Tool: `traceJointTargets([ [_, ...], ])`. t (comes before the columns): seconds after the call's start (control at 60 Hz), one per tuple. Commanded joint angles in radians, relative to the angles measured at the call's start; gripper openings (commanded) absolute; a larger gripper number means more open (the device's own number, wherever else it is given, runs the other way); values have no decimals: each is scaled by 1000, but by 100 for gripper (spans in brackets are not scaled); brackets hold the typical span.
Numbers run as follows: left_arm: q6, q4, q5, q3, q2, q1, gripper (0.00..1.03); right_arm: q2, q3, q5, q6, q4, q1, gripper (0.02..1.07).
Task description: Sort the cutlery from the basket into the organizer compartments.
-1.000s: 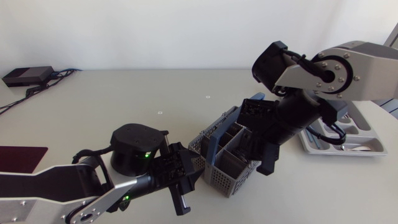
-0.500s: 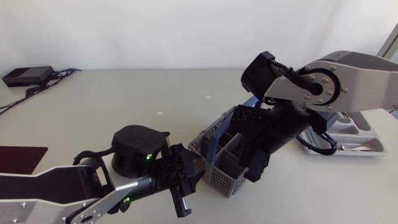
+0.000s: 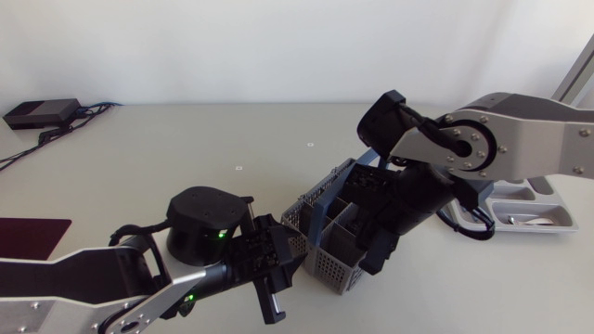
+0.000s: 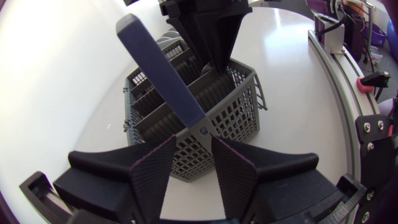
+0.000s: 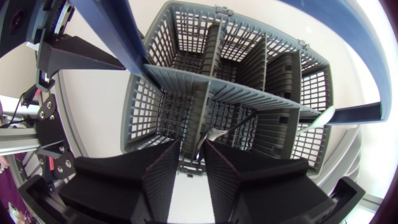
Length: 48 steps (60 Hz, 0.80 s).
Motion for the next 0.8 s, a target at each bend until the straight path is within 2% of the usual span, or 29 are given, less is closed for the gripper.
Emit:
traceJointTargets([
  [0.0,10,9,-8,-21,11,-11,41,17,-22,5,22,1,-17,29],
  [0.067,10,9,-8,-21,11,-11,41,14,-21,7,20,0,-20,28],
  [0.333,10,9,-8,-23,14,-15,41,12,-10,2,8,-4,-33,8],
  [0.783,10,9,-10,-24,15,-18,41,-42,79,-10,13,-56,-38,8],
])
